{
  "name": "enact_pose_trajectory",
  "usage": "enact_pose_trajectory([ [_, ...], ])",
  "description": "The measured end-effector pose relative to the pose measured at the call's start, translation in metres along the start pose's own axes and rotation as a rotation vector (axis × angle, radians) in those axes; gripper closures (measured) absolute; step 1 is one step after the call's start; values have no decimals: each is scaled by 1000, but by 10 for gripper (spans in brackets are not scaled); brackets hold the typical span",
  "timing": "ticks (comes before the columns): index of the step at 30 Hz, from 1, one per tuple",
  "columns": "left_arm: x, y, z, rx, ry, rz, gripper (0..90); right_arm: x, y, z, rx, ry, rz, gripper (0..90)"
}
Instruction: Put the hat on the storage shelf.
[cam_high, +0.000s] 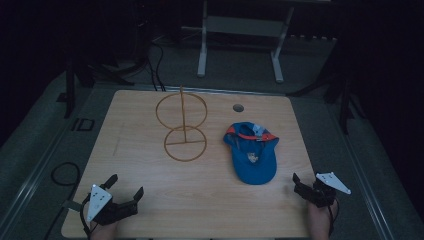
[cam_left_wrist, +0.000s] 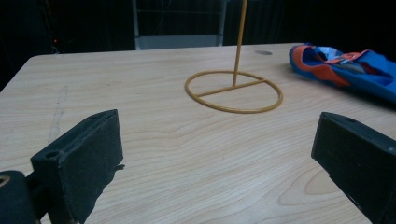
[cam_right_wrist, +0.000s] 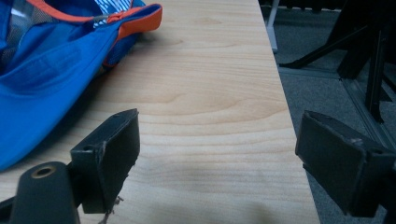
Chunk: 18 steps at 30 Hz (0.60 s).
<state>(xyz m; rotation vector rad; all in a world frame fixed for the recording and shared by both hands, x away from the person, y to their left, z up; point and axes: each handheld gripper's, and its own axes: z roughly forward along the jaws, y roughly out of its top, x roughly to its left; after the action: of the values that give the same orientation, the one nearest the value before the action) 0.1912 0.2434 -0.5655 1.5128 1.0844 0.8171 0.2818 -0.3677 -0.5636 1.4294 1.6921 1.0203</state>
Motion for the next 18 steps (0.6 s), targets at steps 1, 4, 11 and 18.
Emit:
enact_pose_trajectory([
  [1, 0, 0, 0, 3, 0, 3, 23, 0, 0, 0, 0, 0, 0, 136],
  [4, 0, 0, 0, 3, 0, 6, 23, 0, 0, 0, 3, 3, -5, 146],
  [11, 0, 0, 0, 6, 5, 5, 23, -1, 1, 1, 5, 27, 3, 151],
  [18, -1, -1, 1, 10, 6, 1, 23, 1, 17, -1, 24, 109, 28, 148],
])
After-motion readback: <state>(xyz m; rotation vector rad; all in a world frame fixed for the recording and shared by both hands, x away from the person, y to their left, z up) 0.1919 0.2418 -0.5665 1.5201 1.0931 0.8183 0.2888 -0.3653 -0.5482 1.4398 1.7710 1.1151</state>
